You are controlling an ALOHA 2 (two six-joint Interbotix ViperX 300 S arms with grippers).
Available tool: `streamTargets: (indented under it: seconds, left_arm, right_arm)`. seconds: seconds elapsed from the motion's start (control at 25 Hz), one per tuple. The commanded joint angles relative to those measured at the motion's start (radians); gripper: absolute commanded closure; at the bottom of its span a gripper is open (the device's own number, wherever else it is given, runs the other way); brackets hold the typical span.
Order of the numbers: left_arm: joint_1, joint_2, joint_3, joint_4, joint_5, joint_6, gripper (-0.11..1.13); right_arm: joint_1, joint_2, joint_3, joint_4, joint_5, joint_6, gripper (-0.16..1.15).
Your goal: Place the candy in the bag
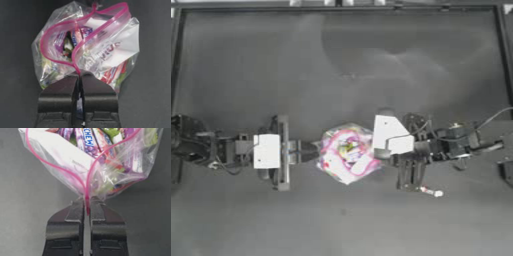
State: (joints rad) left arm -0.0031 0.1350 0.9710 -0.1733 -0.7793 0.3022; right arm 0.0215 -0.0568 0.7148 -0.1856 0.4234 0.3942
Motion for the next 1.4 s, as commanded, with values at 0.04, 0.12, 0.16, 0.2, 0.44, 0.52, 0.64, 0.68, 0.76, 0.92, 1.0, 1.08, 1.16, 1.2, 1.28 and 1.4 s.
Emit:
streamTargets:
  seconds: [0.04,0.12,0.16,0.2,0.44,0.52,0.64,0.68,0.76,0.92,1.0,1.08,1.16,1.2,1.28,1.4]
  left_arm:
    - [-0.003,-0.018,-0.015,-0.003,0.003,0.002,0.68]
    - [-0.003,-0.015,-0.015,-0.003,0.005,0.000,0.68]
    - [-0.003,-0.012,-0.017,-0.003,0.005,0.000,0.68]
    - [-0.003,-0.011,-0.017,-0.003,0.005,0.000,0.68]
    - [-0.003,-0.008,-0.015,-0.003,0.006,0.000,0.68]
    - [-0.005,-0.008,-0.017,-0.003,0.006,0.000,0.68]
    - [-0.006,-0.008,-0.015,-0.003,0.006,0.000,0.68]
    - [-0.006,-0.008,-0.017,-0.003,0.006,0.000,0.68]
    - [-0.006,-0.006,-0.015,-0.003,0.006,0.000,0.68]
    - [-0.006,-0.006,-0.017,-0.003,0.006,0.000,0.68]
    - [-0.006,-0.006,-0.017,-0.003,0.006,0.000,0.68]
    - [-0.006,-0.008,-0.017,-0.003,0.006,0.000,0.68]
    - [-0.008,-0.006,-0.017,-0.003,0.006,0.000,0.68]
    - [-0.008,-0.008,-0.015,-0.003,0.006,0.000,0.68]
    - [-0.008,-0.008,-0.017,-0.003,0.006,0.000,0.68]
    - [-0.011,-0.008,-0.017,-0.003,0.006,0.000,0.68]
  right_arm:
    - [0.002,-0.015,-0.012,-0.005,-0.017,0.003,0.72]
    - [0.002,-0.015,-0.012,-0.005,-0.021,0.003,0.72]
    - [0.002,-0.015,-0.012,-0.005,-0.023,0.003,0.72]
    - [0.002,-0.014,-0.012,-0.005,-0.021,0.003,0.72]
    - [0.002,0.003,-0.011,-0.005,-0.034,0.012,0.72]
    - [0.002,0.000,-0.011,-0.005,-0.034,0.012,0.72]
    - [0.002,-0.005,-0.012,-0.005,-0.034,0.012,0.72]
    - [0.002,-0.005,-0.014,-0.005,-0.034,0.012,0.72]
    - [0.002,-0.005,-0.012,-0.005,-0.034,0.014,0.72]
    - [0.002,-0.005,-0.011,0.002,-0.035,0.015,0.67]
    - [0.002,-0.006,-0.012,0.002,-0.043,0.015,0.58]
    - [0.002,-0.011,-0.012,0.002,-0.061,0.014,0.42]
    - [0.000,-0.023,-0.012,0.003,-0.066,0.015,0.21]
    - [-0.002,-0.029,-0.012,0.003,-0.066,0.015,0.12]
    - [-0.003,-0.049,-0.011,0.003,-0.064,0.015,0.00]
    - [-0.005,-0.094,-0.008,-0.005,-0.052,0.014,-0.03]
